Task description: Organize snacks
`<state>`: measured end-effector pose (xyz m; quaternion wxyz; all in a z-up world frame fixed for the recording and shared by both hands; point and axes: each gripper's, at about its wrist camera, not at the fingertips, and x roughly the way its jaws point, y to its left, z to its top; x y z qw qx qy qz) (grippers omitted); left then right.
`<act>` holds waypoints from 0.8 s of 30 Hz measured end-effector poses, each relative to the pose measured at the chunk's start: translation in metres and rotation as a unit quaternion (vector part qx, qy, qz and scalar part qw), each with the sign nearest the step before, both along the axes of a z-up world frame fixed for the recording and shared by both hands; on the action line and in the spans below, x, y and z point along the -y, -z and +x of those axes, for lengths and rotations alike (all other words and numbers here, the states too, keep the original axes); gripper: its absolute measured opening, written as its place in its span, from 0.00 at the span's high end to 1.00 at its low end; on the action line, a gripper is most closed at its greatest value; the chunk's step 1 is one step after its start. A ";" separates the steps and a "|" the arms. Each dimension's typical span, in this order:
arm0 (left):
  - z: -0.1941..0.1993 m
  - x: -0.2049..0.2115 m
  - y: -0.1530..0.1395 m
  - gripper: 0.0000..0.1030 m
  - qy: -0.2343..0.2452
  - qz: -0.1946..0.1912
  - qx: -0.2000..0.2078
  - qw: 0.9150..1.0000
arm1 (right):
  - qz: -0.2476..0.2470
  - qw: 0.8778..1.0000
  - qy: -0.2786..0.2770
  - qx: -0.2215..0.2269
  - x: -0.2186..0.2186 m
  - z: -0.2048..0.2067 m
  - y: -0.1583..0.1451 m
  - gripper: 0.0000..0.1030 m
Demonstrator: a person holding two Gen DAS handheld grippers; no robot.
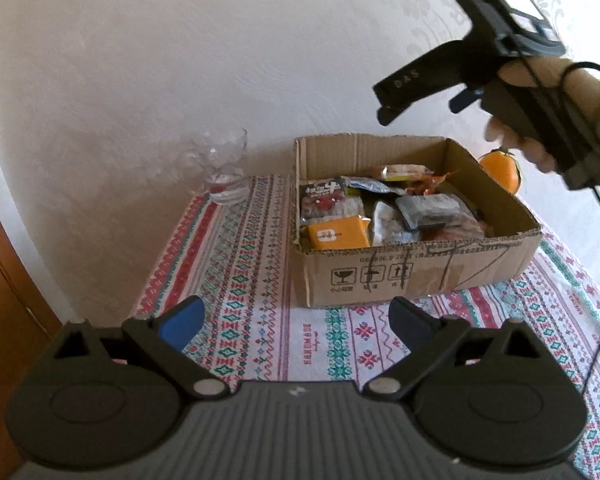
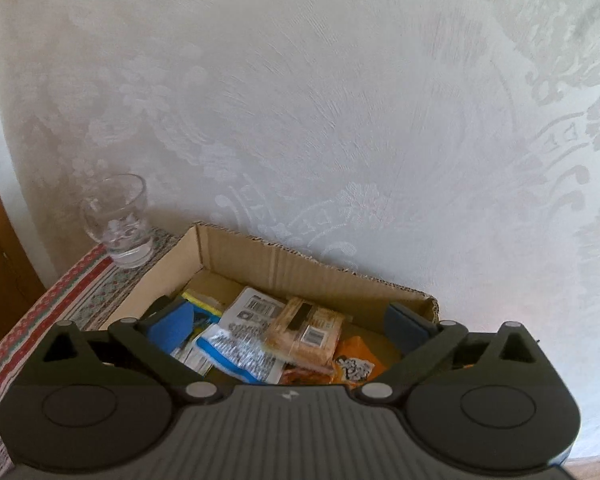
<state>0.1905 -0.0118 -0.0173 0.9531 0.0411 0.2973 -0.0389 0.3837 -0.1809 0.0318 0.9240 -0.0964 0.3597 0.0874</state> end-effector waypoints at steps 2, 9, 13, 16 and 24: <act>-0.003 0.001 -0.002 0.01 -0.006 0.011 0.010 1.000 | -0.002 1.000 0.001 -0.002 -0.001 -0.010 -0.004 0.00; -0.013 0.002 -0.014 0.01 -0.005 0.022 0.034 0.999 | -0.015 1.000 0.011 -0.004 -0.002 -0.071 -0.013 0.00; -0.014 0.000 -0.024 0.01 -0.011 0.013 0.028 0.999 | -0.017 0.999 0.043 0.004 0.002 -0.119 -0.013 0.00; -0.015 -0.001 -0.029 0.01 -0.019 0.002 0.019 1.000 | -0.018 0.996 0.085 0.016 0.006 -0.157 -0.010 0.00; -0.017 0.007 -0.040 0.01 -0.020 -0.007 -0.019 1.000 | 0.014 0.988 0.154 0.025 0.008 -0.238 0.001 0.00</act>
